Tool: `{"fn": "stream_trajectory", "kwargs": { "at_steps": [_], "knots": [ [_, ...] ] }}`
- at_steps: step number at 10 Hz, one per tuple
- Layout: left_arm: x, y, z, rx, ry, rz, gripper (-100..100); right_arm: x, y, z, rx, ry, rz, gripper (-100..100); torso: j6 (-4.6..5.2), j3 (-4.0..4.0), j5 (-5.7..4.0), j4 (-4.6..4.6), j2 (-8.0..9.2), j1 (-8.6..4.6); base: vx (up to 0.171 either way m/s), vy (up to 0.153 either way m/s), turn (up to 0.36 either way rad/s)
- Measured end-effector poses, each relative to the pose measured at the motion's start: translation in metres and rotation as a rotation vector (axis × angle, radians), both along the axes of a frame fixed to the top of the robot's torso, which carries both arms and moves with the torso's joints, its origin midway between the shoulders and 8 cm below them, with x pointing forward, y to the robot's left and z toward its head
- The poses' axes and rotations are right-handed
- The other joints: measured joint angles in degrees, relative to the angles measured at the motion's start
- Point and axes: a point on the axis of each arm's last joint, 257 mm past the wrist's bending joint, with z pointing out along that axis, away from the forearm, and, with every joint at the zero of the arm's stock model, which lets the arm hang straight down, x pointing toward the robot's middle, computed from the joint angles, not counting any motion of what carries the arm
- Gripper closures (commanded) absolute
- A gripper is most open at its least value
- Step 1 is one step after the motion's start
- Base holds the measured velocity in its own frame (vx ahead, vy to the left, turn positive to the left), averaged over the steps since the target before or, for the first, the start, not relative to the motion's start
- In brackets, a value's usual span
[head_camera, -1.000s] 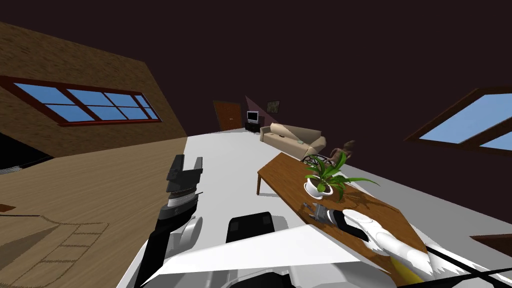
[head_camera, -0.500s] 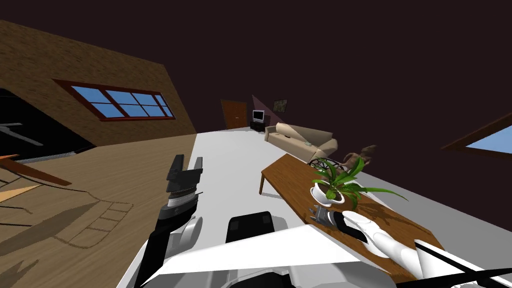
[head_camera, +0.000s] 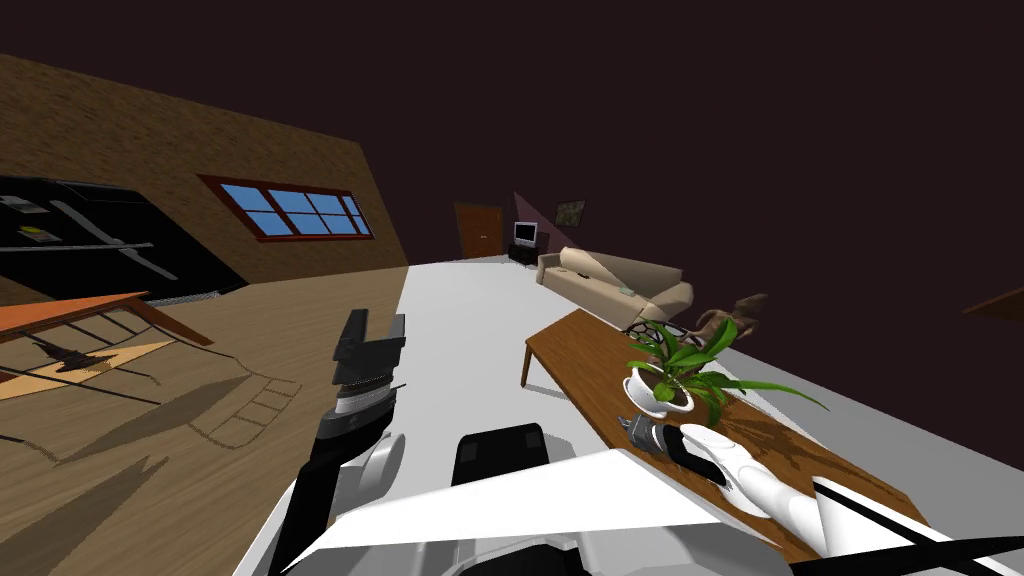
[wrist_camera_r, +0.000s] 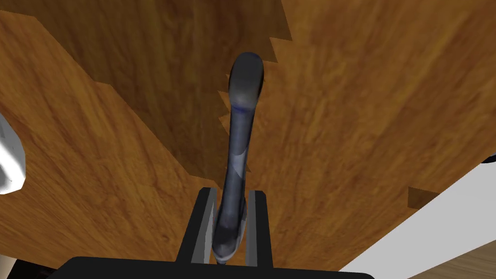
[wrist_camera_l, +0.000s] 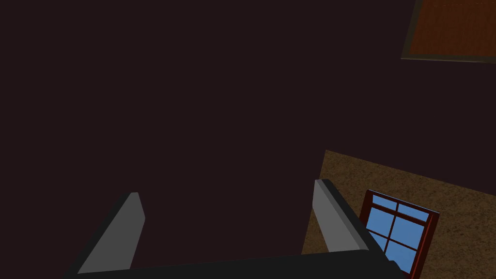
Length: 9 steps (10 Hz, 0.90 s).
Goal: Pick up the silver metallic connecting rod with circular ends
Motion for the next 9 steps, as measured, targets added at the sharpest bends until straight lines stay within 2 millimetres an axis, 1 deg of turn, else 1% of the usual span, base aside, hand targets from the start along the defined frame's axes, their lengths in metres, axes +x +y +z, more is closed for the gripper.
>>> {"fn": "stream_trajectory", "kwargs": {
  "at_steps": [2, 3, 4, 5, 7, 8, 9],
  "knots": [
    [0.0, 0.0, 0.0, 0.0, 0.0, 0.0, 0, 0.0, 0.0, 0.0, 0.0, 0.0, 0.0, 100, 0.0, -0.03, 0.0, -0.01, -0.05, 0.0, 0.0, 0.0, 0.0],
    [0.0, 0.0, 0.0, 0.0, 0.0, 0.0, 0, 0.0, 0.0, 0.0, 0.0, 0.0, 0.0, 0, 0.0, -0.04, 0.0, -0.01, -0.06, 0.0, 0.0, 0.0, 0.0],
    [0.0, 0.0, 0.0, 0.0, 0.0, 0.0, 0, 0.0, 0.0, 0.0, 0.0, 0.0, 0.0, 100, 0.0, -0.04, 0.0, -0.01, -0.06, 0.01, 0.059, 0.019, -0.286],
    [0.0, 0.0, 0.0, 0.0, 0.0, 0.0, 0, 0.002, -0.001, 0.002, -0.001, -0.002, 0.009, 100, 0.13, -0.11, 0.03, -0.06, -0.18, 0.06, 0.096, 0.045, -0.37],
    [0.0, 0.0, 0.0, 0.0, 0.0, 0.0, 0, 0.0, -0.005, 0.012, -0.006, 0.001, 0.055, 100, 0.08, -0.23, 0.08, -0.08, -0.42, 0.26, 0.14, 0.073, -0.308],
    [0.0, 0.0, 0.0, 0.0, 0.0, 0.0, 0, -0.001, -0.007, 0.017, -0.007, 0.001, 0.082, 100, 0.04, -0.29, 0.07, -0.1, -0.52, 0.31, 0.099, 0.053, -0.072],
    [0.0, 0.0, 0.0, 0.0, 0.0, 0.0, 0, -0.002, -0.006, 0.019, -0.005, 0.003, 0.099, 100, -0.07, -0.25, 0.04, -0.07, -0.46, 0.25, 0.034, 0.018, 0.007]
  ]
}}
